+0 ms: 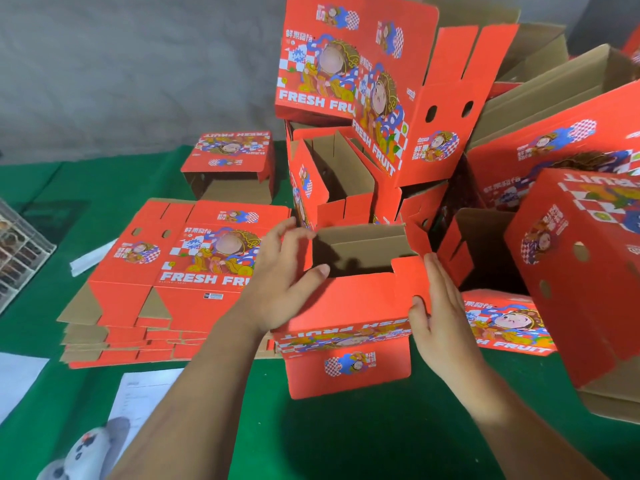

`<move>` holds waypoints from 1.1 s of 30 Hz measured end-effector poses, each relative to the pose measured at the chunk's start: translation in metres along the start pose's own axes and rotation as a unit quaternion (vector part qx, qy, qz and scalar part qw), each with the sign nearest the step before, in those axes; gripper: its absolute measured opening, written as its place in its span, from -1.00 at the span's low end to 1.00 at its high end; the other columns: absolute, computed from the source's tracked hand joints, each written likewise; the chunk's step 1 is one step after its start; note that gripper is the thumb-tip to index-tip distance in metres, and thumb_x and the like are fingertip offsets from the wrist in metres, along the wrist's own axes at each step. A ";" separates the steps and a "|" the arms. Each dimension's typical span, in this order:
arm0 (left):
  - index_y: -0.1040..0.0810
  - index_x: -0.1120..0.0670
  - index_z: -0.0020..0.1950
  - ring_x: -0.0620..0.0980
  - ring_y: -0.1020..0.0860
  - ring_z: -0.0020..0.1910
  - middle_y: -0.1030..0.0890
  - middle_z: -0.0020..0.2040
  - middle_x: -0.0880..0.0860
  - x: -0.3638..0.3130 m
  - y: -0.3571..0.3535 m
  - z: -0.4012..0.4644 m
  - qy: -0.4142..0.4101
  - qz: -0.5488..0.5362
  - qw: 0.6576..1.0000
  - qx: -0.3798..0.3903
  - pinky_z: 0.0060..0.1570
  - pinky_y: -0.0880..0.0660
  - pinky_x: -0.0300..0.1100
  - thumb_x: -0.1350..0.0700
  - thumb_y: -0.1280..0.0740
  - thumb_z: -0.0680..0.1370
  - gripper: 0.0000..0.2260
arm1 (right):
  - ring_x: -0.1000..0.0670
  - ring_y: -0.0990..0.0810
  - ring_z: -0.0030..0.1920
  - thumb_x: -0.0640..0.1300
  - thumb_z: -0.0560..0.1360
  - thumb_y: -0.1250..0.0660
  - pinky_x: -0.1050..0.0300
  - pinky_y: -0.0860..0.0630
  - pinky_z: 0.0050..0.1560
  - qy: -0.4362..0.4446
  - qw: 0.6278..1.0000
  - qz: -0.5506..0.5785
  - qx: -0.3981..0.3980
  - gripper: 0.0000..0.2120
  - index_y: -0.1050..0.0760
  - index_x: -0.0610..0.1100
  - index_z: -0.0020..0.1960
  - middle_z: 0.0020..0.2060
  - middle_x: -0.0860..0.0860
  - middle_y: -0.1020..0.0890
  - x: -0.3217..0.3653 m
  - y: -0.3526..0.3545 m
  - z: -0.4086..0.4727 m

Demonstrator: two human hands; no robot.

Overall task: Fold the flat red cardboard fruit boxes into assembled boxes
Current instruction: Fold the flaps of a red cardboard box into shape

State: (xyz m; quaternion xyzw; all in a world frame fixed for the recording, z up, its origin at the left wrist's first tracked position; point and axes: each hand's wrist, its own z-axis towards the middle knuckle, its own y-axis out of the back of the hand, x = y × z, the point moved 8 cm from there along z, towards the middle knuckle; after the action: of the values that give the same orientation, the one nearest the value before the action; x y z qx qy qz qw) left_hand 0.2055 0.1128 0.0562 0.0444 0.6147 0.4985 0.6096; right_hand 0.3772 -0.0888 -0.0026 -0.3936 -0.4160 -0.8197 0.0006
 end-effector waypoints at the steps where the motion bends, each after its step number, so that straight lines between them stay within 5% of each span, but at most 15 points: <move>1: -0.34 0.03 0.28 -0.05 -0.18 0.58 -0.24 0.50 0.03 -0.004 -0.005 0.003 -0.020 -0.022 0.999 0.022 0.51 -0.21 0.00 -0.08 -0.27 0.58 -0.65 | 0.10 -0.10 0.62 -0.31 0.64 -0.24 0.26 -0.02 0.56 0.000 1.000 0.004 0.000 -0.33 -0.08 -0.12 0.68 0.66 0.01 -0.15 0.000 -0.001 0.000; 4: -0.34 0.08 0.07 -0.02 -0.30 0.52 -0.39 0.43 0.05 -0.008 -0.008 0.009 -0.069 0.015 0.997 0.014 0.40 -0.31 0.13 -0.07 -0.21 0.58 -0.77 | 0.13 -0.11 0.61 -0.33 0.62 -0.26 0.27 -0.04 0.56 0.000 1.000 0.021 -0.011 -0.32 -0.11 -0.12 0.67 0.65 0.02 -0.17 -0.002 0.001 0.000; 7: -0.47 0.06 0.35 0.02 -0.39 0.41 -0.42 0.41 0.03 -0.002 0.002 0.020 -0.054 0.016 0.998 -0.038 0.41 -0.32 0.10 -0.17 -0.11 0.65 -0.58 | 0.10 -0.13 0.62 -0.33 0.62 -0.27 0.17 -0.09 0.58 0.012 0.999 0.030 -0.020 -0.35 -0.16 -0.13 0.66 0.64 0.03 -0.19 -0.002 0.003 -0.006; 9: -0.36 -0.09 0.61 0.12 -0.40 0.26 -0.38 0.44 0.08 -0.002 -0.002 0.028 -0.065 0.139 0.988 -0.027 0.37 -0.30 0.04 -0.22 -0.01 0.68 -0.47 | 0.06 -0.17 0.61 -0.26 0.63 -0.22 0.18 -0.09 0.58 0.027 0.999 0.015 -0.023 -0.42 -0.24 -0.13 0.63 0.64 0.03 -0.21 -0.001 0.004 -0.011; 11: -0.23 -0.24 0.64 0.14 -0.35 0.15 -0.36 0.44 0.10 -0.001 -0.011 0.036 -0.061 0.218 0.974 -0.006 0.30 -0.26 -0.03 -0.25 0.02 0.70 -0.50 | 0.00 -0.20 0.60 -0.23 0.62 -0.21 0.13 -0.11 0.58 0.026 0.999 0.014 -0.016 -0.45 -0.30 -0.14 0.61 0.63 0.04 -0.23 -0.002 0.002 -0.015; 14: -0.22 -0.15 0.66 0.17 -0.39 0.20 -0.41 0.35 0.07 0.002 -0.013 0.042 -0.037 0.175 0.983 -0.039 0.27 -0.25 -0.01 -0.23 -0.05 0.69 -0.48 | -0.05 -0.26 0.57 -0.12 0.63 -0.24 0.05 -0.16 0.54 0.021 1.000 -0.003 0.004 -0.50 -0.40 -0.14 0.56 0.60 0.01 -0.30 -0.003 0.002 -0.013; 18: -0.38 0.05 0.39 0.05 -0.53 0.07 -0.52 0.07 -0.07 0.005 -0.005 0.020 -0.064 -0.095 0.987 -0.115 0.17 -0.44 0.05 -0.18 -0.31 0.63 -0.55 | -0.19 -0.50 0.30 0.07 0.65 -0.14 -0.03 -0.37 0.37 0.010 0.999 -0.036 -0.031 -0.54 -0.66 -0.19 0.25 0.32 -0.10 -0.57 -0.001 0.017 0.004; 22: -0.55 0.11 -0.20 0.08 -0.58 -0.11 -0.58 -0.20 -0.04 0.012 -0.002 0.007 -0.054 -0.044 0.991 -0.115 -0.01 -0.45 0.17 -0.34 -0.05 0.68 -0.39 | -0.20 -0.49 -0.03 0.17 0.64 0.08 -0.02 -0.32 -0.02 -0.056 0.998 -0.002 -0.030 -0.45 -0.53 -0.18 -0.11 -0.18 -0.02 -0.46 -0.007 0.026 0.041; 24: -0.60 0.04 -0.30 0.06 -0.59 0.01 -0.60 -0.12 -0.06 0.007 -0.009 0.002 -0.060 0.055 0.992 -0.095 0.12 -0.40 0.14 -0.35 -0.18 0.64 -0.44 | -0.18 -0.50 -0.01 0.32 0.59 0.04 0.03 -0.31 -0.05 -0.100 0.994 0.032 -0.029 -0.42 -0.52 -0.11 -0.05 -0.18 0.00 -0.47 -0.013 0.024 0.059; 26: -0.65 -0.05 -0.02 0.10 -0.52 0.13 -0.57 0.03 -0.06 0.009 -0.015 -0.002 -0.025 0.135 0.987 -0.089 0.16 -0.31 0.06 -0.39 -0.39 0.48 -0.58 | -0.20 -0.48 0.23 0.45 0.48 -0.18 -0.01 -0.41 0.22 -0.140 0.990 0.016 0.000 -0.32 -0.48 0.00 0.39 0.08 -0.10 -0.49 -0.016 0.013 0.065; 27: -0.60 -0.09 0.23 0.13 -0.47 0.22 -0.53 0.15 -0.03 0.014 -0.016 -0.002 0.019 0.159 0.983 -0.088 0.20 -0.28 0.05 -0.42 -0.42 0.41 -0.45 | -0.21 -0.41 0.33 0.47 0.43 -0.30 -0.05 -0.37 0.36 -0.147 0.988 -0.022 0.036 -0.20 -0.30 0.10 0.55 0.20 -0.13 -0.42 -0.017 0.005 0.065; 30: -0.06 -0.19 0.65 0.18 -0.32 0.49 -0.28 0.50 0.09 0.041 -0.020 -0.006 0.211 0.192 0.957 -0.061 0.42 -0.24 0.20 -0.54 -0.41 0.28 0.06 | -0.26 -0.36 0.37 0.53 0.26 -0.40 -0.18 -0.42 0.40 -0.163 0.978 -0.061 0.115 0.02 -0.05 0.33 0.60 0.26 -0.09 -0.29 -0.023 -0.011 0.058; 33: 0.01 -0.21 0.64 0.26 -0.45 0.39 -0.22 0.48 0.11 0.049 -0.034 -0.008 0.285 0.170 0.943 -0.008 0.19 -0.49 0.20 -0.44 -0.51 0.30 0.07 | -0.30 -0.42 0.31 0.50 0.22 -0.45 -0.25 -0.53 0.19 -0.155 0.979 -0.099 0.086 -0.01 -0.14 0.26 0.53 0.24 -0.07 -0.33 -0.019 -0.009 0.058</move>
State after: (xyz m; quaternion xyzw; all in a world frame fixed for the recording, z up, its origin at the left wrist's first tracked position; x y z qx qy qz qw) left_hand 0.2055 0.1238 -0.0030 -0.0007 0.7422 0.5915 0.3152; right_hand 0.4249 -0.0495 -0.0012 -0.4709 -0.5171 -0.7061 -0.1111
